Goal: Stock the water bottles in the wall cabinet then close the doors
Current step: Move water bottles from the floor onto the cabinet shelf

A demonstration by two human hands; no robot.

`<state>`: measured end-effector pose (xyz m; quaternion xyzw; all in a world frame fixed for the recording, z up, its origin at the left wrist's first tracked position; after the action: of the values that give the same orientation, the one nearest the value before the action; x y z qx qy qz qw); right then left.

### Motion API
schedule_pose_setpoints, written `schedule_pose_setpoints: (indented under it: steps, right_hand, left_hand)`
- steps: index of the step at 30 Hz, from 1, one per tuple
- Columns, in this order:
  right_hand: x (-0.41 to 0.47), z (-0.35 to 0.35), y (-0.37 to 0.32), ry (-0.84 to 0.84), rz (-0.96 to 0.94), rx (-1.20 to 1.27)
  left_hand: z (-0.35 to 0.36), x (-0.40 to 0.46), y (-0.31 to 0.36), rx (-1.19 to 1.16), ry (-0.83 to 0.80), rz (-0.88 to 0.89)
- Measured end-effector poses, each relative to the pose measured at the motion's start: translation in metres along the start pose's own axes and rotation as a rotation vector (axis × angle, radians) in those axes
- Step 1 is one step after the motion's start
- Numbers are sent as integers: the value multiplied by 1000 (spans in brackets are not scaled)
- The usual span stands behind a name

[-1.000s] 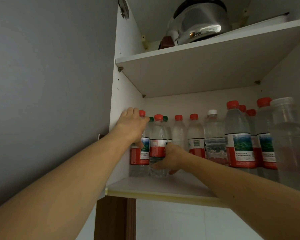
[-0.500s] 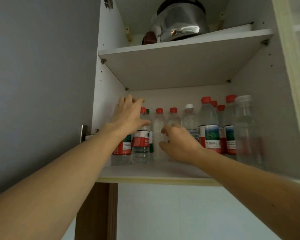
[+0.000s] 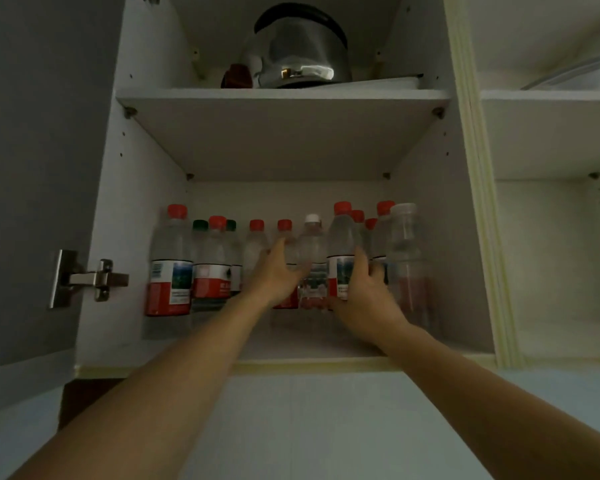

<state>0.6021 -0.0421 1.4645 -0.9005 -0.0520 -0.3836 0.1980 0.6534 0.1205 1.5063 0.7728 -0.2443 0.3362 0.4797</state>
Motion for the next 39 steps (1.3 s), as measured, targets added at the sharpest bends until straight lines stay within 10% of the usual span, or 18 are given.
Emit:
schedule_pose_setpoints:
  steps: [11,39]
  right_hand:
    - [9,10,11,-89,37,89]
    - [34,41,-54,-405,7,49]
  left_hand:
    - [41,16,-14,-255,-297,-44]
    - [-78,-23,-1,490,39,-30]
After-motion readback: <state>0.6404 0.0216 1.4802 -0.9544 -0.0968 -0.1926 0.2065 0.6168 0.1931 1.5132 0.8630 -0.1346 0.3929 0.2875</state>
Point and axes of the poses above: each hand's wrist, its own x-axis towards the middle knuckle, its own z-axis out of the palm, y = z × x, the point moved 8 cm from there along x, towards the middle knuckle, and after that the axes turned 14 degrees about -x, right-handed, at the moved point
